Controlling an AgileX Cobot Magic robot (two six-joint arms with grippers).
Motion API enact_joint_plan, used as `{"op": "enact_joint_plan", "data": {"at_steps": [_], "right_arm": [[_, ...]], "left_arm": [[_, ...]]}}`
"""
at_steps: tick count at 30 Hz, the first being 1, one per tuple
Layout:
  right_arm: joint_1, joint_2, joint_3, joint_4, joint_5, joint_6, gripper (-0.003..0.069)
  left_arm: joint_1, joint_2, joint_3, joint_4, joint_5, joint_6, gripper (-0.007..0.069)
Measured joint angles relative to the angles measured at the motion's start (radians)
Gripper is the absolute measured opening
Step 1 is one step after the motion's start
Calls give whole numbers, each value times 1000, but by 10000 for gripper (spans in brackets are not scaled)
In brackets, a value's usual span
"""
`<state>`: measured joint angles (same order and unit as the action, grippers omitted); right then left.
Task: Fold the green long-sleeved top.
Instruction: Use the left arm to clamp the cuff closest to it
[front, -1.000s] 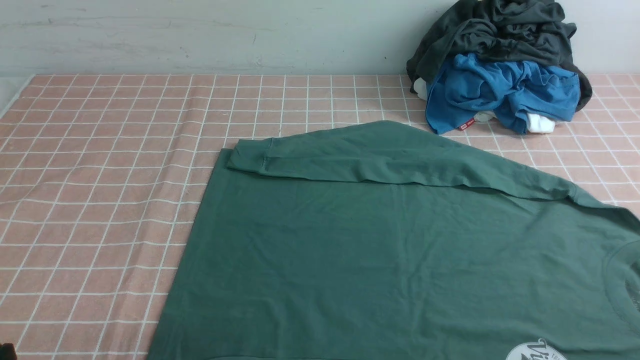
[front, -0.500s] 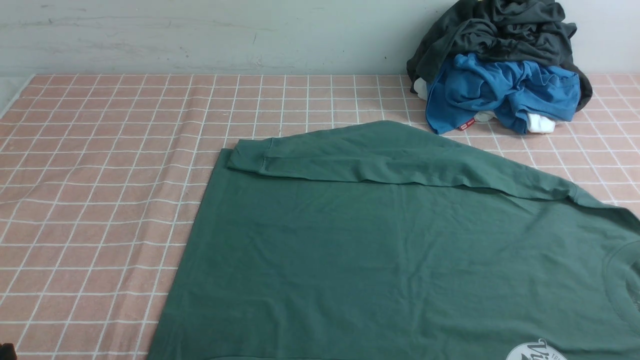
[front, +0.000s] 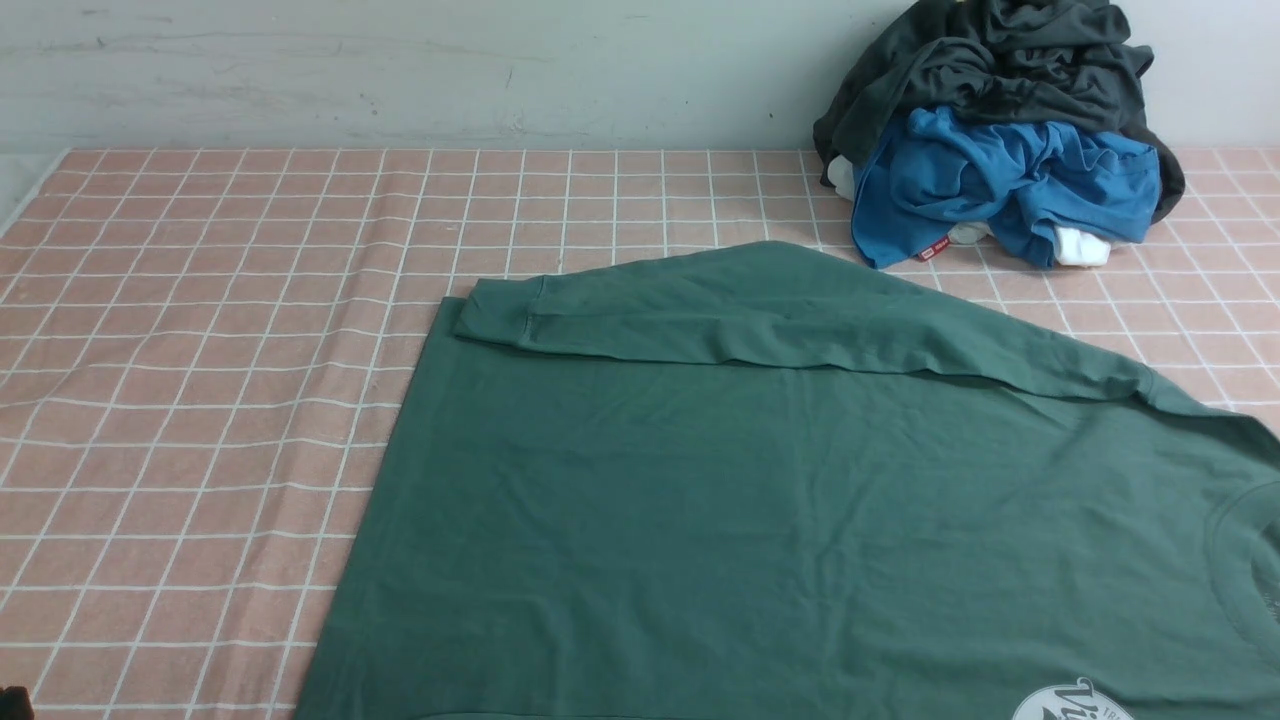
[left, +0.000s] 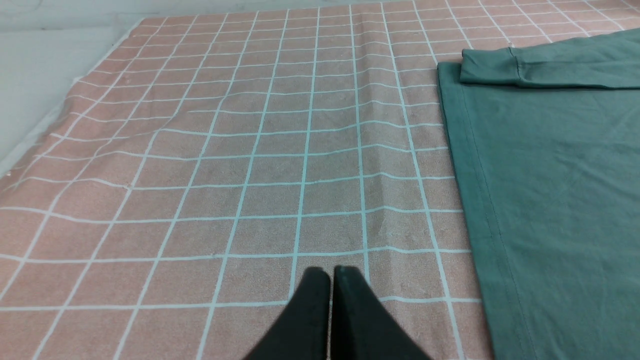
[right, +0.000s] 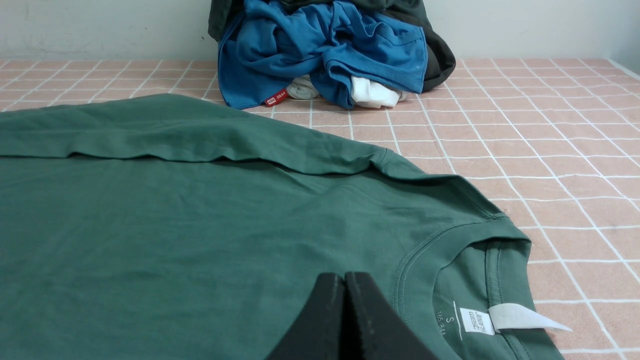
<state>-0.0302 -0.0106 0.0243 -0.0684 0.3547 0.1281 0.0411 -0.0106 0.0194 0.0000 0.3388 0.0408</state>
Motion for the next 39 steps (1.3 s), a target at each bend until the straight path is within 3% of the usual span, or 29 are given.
{"op": "enact_joint_plan", "data": {"at_steps": [20,29,39], "right_arm": [[0,0,0,0,0,0,-14],[0,0,-1,109,0,4,-14],[0,0,-1,119,1,4,-14]], "left_arm": [[0,0,0,0,0,0,-3],[0,0,0,0,0,0,-3],[0,0,0,-34,-4,-16,-3]]}}
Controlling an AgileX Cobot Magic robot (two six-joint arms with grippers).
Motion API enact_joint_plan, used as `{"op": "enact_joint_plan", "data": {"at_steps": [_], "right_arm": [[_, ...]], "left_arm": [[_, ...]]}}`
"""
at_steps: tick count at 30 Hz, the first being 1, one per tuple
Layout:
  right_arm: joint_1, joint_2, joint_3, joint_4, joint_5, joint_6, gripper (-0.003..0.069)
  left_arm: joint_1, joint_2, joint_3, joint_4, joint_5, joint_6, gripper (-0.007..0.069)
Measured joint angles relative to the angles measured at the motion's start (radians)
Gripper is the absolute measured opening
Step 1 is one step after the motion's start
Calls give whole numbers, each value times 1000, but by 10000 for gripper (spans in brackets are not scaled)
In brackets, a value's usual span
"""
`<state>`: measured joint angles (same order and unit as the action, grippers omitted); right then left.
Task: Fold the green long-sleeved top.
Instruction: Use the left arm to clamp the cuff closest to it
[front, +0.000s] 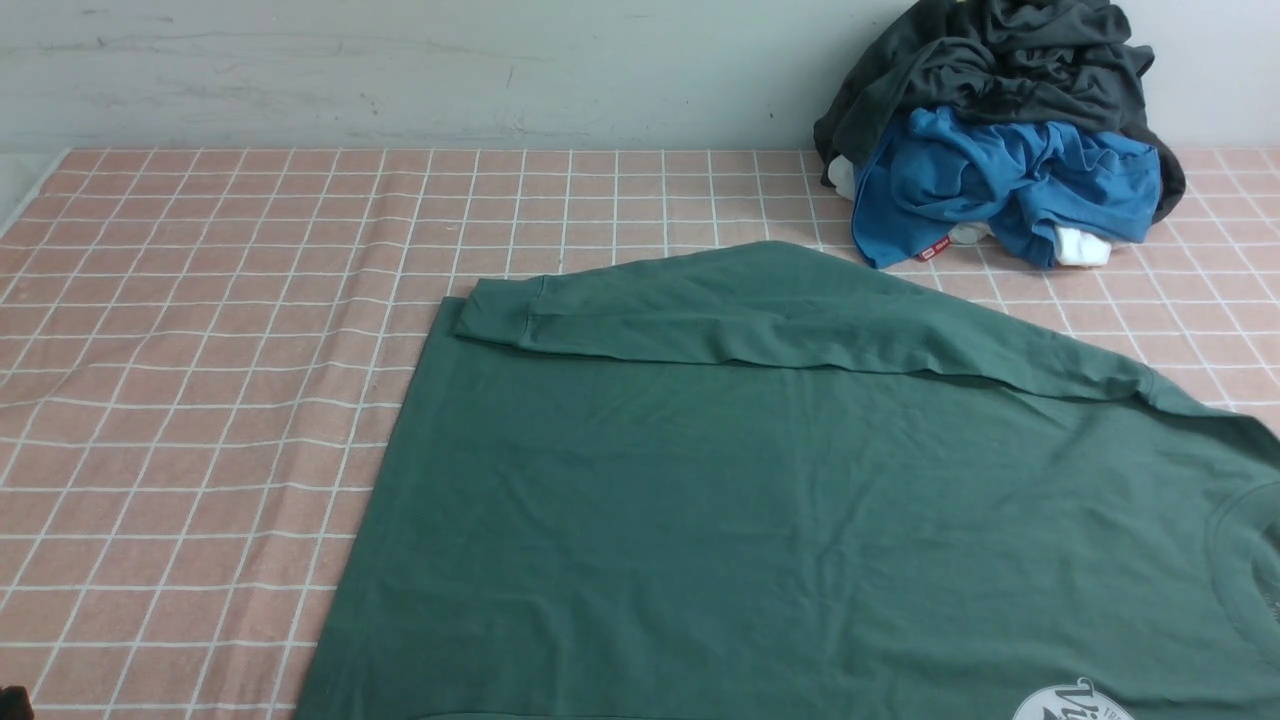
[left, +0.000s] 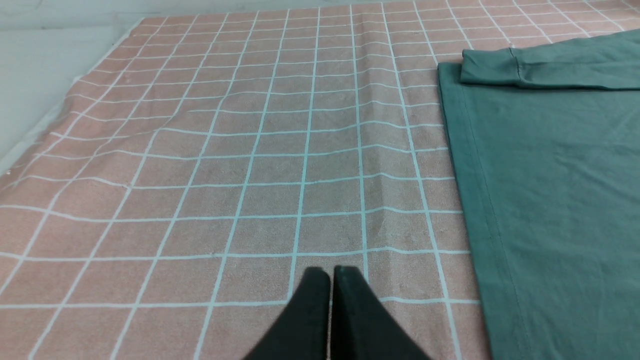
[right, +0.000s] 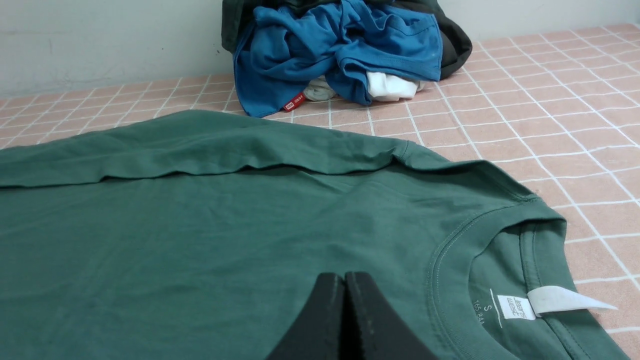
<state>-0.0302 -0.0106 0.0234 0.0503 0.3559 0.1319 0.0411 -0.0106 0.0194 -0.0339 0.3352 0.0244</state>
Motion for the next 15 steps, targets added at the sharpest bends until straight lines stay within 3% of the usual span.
{"op": "enact_joint_plan", "data": {"at_steps": [5,8,9,10,12,13,14,15], "right_arm": [[0,0,0,119,1,36,-14],[0,0,0,325,7,136,-14],[0,0,0,344,7,136,-14],[0,0,2,514,12,210,-14],[0,0,1,684,8,265,-14],[0,0,1,684,6,268,-14],[0,0,-1,798,3,282,-14],[0,0,-1,826,0,280,-14]], "left_arm": [[0,0,10,-342,-47,-196,-3],[0,0,9,-572,-64,-304,-3],[0,0,9,-602,-66,-313,-3],[0,0,9,-711,-71,-329,-3],[0,0,9,-782,-73,-327,-3],[0,0,9,-782,-73,-325,-3],[0,0,9,-817,-77,-311,-3],[0,0,9,-825,-78,-306,-3]]}}
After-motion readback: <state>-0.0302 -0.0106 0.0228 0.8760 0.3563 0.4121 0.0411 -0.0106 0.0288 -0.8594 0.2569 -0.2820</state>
